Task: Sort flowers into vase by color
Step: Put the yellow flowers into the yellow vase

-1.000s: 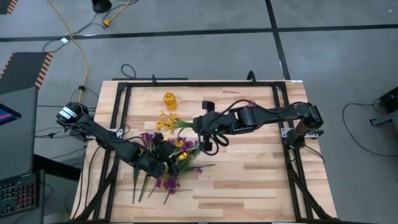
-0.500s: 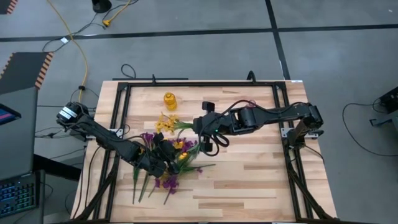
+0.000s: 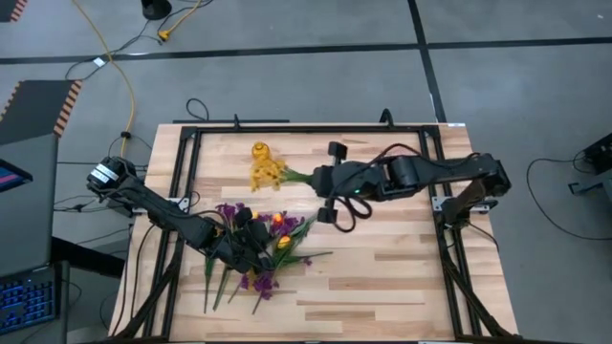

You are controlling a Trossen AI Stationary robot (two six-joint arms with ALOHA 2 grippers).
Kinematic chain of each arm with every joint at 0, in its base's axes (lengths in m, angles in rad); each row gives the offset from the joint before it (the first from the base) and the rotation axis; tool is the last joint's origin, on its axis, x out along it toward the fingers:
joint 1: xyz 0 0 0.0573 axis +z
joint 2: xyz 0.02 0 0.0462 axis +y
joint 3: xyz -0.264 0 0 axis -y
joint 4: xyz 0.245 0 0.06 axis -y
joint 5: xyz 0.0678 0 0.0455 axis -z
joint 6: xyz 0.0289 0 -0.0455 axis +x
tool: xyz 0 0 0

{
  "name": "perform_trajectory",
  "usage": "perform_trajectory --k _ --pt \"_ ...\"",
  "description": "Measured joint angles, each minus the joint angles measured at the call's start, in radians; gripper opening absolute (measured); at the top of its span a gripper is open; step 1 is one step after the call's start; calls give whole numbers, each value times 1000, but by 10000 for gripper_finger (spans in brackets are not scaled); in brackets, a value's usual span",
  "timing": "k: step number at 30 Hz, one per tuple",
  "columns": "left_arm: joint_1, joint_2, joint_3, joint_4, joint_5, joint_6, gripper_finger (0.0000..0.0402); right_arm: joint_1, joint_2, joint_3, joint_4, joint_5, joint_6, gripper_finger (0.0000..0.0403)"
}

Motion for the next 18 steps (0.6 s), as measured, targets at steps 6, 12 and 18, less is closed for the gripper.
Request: perform_trajectory --k 6,12,18 --pt "0 0 0 12 59 42 20 19 -75 0 -91 25 35 39" --pt "0 0 0 17 137 43 85 19 -163 0 -209 28 133 39" --pt "0 -11 0 28 231 47 129 19 -206 -27 -288 69 197 39"
